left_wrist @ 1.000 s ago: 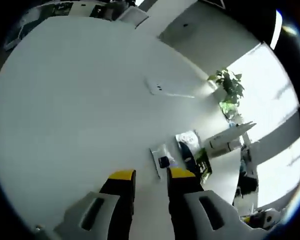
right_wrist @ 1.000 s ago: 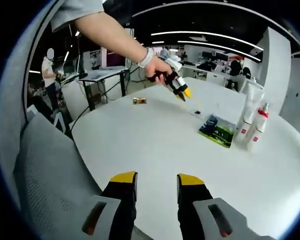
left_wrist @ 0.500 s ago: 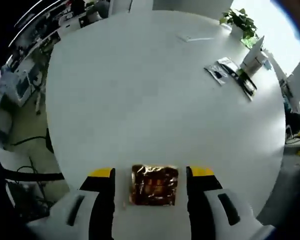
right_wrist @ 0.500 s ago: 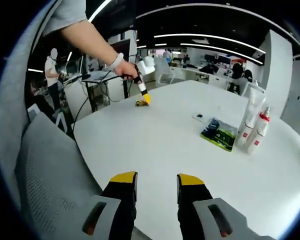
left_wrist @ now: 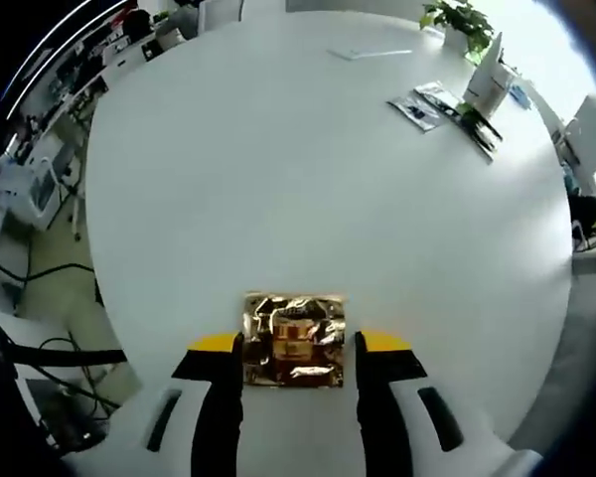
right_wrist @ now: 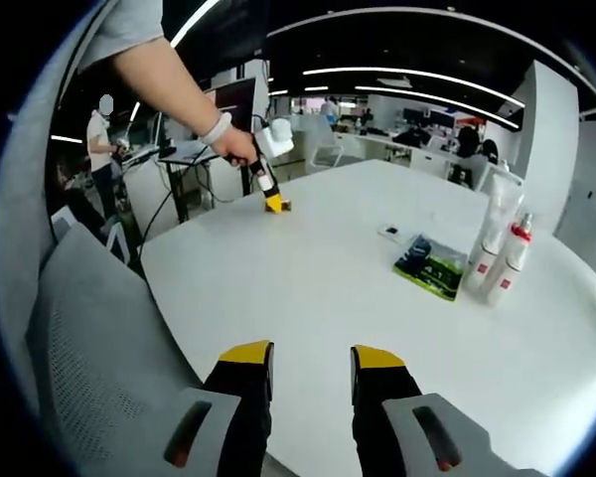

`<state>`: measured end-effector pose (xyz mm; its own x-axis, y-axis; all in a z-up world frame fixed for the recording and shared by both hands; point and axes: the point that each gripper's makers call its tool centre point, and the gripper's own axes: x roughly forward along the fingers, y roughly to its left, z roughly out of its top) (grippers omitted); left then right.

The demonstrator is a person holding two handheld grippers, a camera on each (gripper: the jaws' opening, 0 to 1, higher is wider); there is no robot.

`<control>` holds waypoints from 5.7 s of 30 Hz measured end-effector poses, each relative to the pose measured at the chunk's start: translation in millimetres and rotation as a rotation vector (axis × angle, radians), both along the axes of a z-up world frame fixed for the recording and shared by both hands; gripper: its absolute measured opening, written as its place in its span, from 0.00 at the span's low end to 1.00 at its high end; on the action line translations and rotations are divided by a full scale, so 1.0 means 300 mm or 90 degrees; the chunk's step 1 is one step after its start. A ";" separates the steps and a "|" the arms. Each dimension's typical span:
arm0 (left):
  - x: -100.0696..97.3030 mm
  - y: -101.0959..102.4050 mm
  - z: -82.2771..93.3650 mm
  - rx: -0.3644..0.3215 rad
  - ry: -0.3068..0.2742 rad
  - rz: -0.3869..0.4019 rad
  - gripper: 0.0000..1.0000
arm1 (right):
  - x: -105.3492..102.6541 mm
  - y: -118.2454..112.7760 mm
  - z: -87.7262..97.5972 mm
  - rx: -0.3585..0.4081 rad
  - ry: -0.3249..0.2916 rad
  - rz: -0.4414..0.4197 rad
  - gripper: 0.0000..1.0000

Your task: Arrange the skincare products in the storage area until every visible bottle or jar stands upright without overlapping.

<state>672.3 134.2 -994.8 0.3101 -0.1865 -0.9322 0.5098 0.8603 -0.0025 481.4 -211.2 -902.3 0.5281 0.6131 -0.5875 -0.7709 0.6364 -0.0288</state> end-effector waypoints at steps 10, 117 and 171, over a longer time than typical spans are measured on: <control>-0.045 -0.068 0.021 -0.014 -0.001 0.034 0.33 | -0.001 0.002 0.005 -0.001 -0.006 0.003 0.26; -0.870 -0.858 0.620 -0.846 -0.057 0.145 0.00 | -0.237 0.241 0.325 0.590 0.446 0.180 0.00; -0.830 -0.871 0.651 -0.996 -0.058 0.232 0.00 | -0.242 0.233 0.331 0.614 0.506 0.175 0.00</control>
